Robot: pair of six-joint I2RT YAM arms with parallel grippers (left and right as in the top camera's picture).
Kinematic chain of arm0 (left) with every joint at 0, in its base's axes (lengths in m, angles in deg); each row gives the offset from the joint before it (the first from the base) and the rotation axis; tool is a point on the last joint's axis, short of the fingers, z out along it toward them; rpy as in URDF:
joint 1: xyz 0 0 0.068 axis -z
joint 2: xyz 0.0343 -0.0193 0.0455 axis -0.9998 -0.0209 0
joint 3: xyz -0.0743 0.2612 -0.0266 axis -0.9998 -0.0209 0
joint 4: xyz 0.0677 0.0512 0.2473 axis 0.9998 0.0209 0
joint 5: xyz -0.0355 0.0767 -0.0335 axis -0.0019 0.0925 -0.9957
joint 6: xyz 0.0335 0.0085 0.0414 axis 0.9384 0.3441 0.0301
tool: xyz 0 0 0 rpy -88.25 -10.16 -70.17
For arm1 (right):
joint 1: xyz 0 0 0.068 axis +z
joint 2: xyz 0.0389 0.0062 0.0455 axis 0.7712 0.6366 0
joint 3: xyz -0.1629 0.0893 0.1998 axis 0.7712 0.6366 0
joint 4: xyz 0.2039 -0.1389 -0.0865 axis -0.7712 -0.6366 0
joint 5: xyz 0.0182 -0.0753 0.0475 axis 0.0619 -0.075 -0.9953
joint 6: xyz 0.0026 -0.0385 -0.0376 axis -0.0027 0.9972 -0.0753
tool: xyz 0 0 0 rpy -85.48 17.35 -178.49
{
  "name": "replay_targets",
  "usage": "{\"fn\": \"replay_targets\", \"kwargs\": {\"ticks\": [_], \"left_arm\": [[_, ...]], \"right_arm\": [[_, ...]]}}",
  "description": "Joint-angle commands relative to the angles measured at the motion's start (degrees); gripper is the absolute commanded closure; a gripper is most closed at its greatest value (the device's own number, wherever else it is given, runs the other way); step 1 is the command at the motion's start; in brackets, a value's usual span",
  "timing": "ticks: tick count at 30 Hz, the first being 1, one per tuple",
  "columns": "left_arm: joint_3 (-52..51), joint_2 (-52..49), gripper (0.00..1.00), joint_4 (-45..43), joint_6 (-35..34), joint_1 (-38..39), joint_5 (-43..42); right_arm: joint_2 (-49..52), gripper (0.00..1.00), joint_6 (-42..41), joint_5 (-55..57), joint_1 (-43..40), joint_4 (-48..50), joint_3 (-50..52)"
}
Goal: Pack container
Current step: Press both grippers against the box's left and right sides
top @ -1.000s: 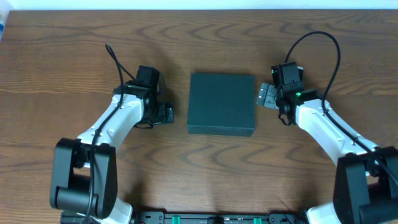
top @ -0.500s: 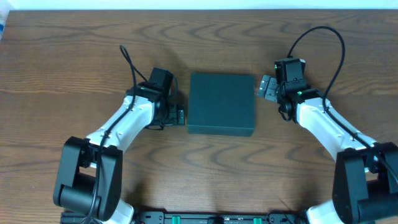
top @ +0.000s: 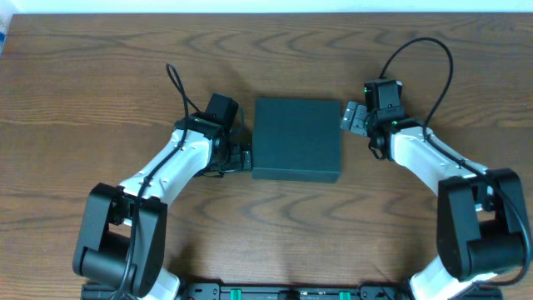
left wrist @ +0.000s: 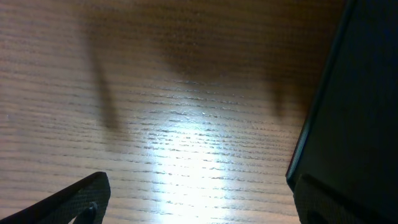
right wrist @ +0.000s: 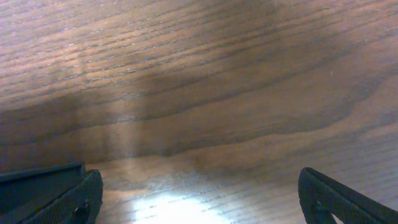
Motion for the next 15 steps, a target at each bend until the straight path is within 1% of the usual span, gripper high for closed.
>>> {"fn": "replay_targets", "kwargs": {"ticks": [1, 8, 15], "left_arm": [[-0.1, -0.5, 0.04, 0.3, -0.9, 0.3, -1.5], [-0.1, -0.5, 0.04, 0.3, -1.2, 1.9, -1.4], [-0.1, -0.5, 0.05, 0.0, -1.2, 1.6, 0.5]], "right_arm": [[0.9, 0.01, 0.3, -1.9, 0.1, 1.3, 0.2], [0.9, 0.01, 0.3, -1.9, 0.1, 2.5, 0.2], [0.2, 0.01, -0.5, -2.2, 0.1, 0.9, 0.1]]}}
